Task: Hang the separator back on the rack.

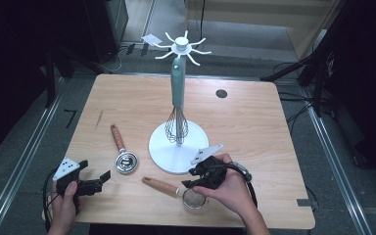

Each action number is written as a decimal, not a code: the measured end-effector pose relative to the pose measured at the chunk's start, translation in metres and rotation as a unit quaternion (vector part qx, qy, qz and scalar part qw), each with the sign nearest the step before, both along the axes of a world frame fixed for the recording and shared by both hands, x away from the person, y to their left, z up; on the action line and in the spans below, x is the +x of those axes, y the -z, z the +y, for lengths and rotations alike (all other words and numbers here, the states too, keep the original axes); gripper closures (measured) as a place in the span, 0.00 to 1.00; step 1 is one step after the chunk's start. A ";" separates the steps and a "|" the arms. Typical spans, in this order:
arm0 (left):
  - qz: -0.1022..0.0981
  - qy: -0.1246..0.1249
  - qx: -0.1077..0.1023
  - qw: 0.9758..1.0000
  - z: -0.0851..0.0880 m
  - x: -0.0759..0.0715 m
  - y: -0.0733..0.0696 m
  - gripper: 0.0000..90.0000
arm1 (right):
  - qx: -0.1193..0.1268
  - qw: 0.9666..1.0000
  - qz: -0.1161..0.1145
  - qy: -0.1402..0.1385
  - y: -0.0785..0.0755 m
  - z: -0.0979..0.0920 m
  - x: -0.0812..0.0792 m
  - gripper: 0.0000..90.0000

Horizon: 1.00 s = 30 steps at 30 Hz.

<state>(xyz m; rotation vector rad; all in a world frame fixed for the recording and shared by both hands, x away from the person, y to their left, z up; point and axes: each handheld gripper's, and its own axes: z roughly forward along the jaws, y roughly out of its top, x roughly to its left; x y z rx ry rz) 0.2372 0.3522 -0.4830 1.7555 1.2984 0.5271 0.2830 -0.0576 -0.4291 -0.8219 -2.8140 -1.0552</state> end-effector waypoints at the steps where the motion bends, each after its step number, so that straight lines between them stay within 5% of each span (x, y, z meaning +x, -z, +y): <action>1: 0.001 0.000 0.000 1.000 0.000 0.000 0.000 0.00 | -0.002 1.000 0.002 -0.004 0.000 0.002 0.001 0.59; 13: 0.002 0.002 0.002 1.000 -0.001 0.001 0.001 0.00 | -0.047 0.998 0.041 -0.017 0.009 0.027 0.007 0.64; 30: 0.006 0.000 0.002 1.000 -0.001 0.002 0.001 0.00 | -0.054 0.994 0.083 -0.036 0.022 0.046 0.007 0.73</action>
